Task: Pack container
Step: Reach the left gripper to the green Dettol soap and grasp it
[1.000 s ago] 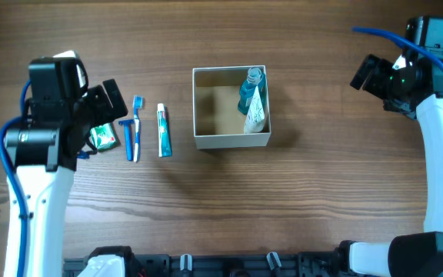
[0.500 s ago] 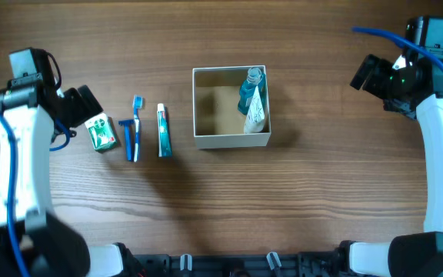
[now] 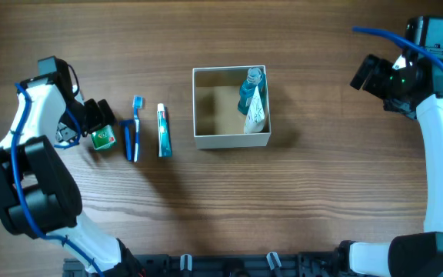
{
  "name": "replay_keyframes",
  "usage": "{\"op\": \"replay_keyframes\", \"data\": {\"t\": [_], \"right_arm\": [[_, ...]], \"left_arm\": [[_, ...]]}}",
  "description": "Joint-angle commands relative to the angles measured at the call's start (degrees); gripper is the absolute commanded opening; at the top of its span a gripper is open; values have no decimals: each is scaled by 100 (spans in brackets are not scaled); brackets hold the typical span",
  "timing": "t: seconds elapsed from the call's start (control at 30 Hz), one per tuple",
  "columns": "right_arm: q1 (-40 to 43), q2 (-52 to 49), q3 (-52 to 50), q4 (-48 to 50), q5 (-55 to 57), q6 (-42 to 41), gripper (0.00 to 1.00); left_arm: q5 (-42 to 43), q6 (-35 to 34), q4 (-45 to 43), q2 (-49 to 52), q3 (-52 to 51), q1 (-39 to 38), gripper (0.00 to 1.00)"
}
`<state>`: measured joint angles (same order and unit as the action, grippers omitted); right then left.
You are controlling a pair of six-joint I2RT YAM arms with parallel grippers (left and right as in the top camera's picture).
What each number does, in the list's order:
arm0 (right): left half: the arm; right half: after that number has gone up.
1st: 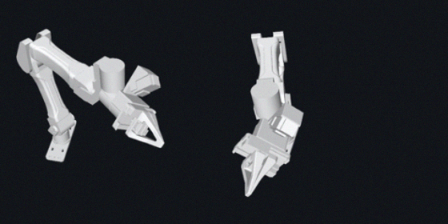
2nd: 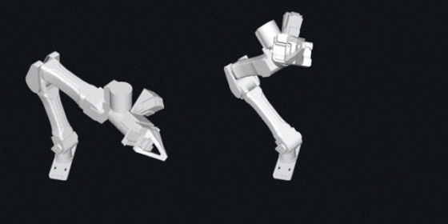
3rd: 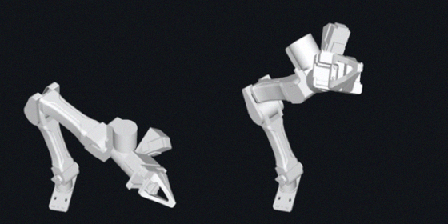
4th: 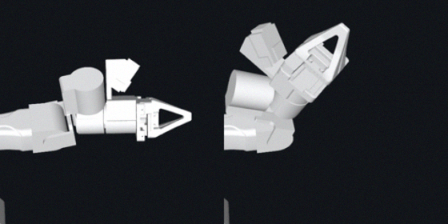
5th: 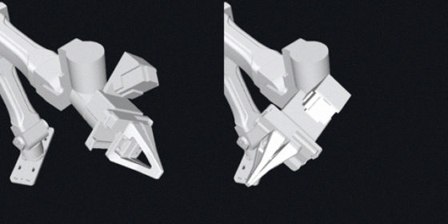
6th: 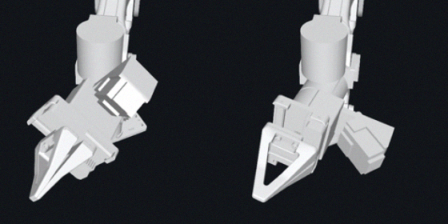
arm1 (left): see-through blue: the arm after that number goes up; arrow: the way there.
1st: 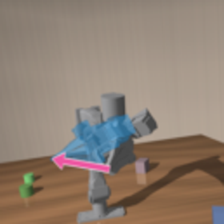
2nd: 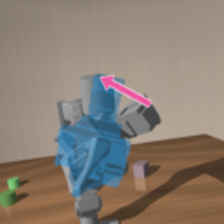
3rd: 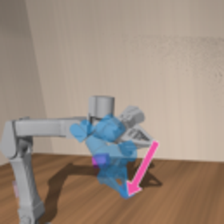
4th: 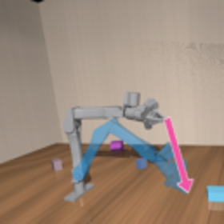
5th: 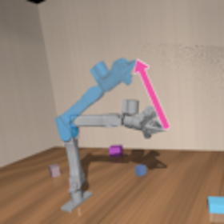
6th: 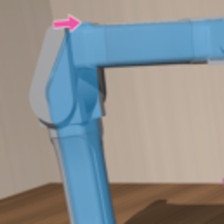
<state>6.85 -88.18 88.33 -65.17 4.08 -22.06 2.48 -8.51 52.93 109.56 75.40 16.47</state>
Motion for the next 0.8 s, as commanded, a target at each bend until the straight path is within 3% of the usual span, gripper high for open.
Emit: {"op": "replay_keyframes", "data": {"t": [0.0, 0.23, 0.43, 0.63, 0.77], "right_arm": [[13, -68, 63, 4, -28, -48, 100], [13, -68, 63, 4, -28, -48, 100], [13, -68, 63, 7, -28, -48, 100], [13, -68, 63, 7, -28, -50, 100], [13, -68, 63, 7, -28, -48, 100]], "left_arm": [[433, 365, -177, 157, 90, -35, 100], [411, 291, -199, 498, 59, -33, 98], [44, 37, -236, 671, 59, -33, 91], [70, 37, -267, 671, 59, -33, 59], [72, 37, -254, 649, 66, -33, 48]]}}
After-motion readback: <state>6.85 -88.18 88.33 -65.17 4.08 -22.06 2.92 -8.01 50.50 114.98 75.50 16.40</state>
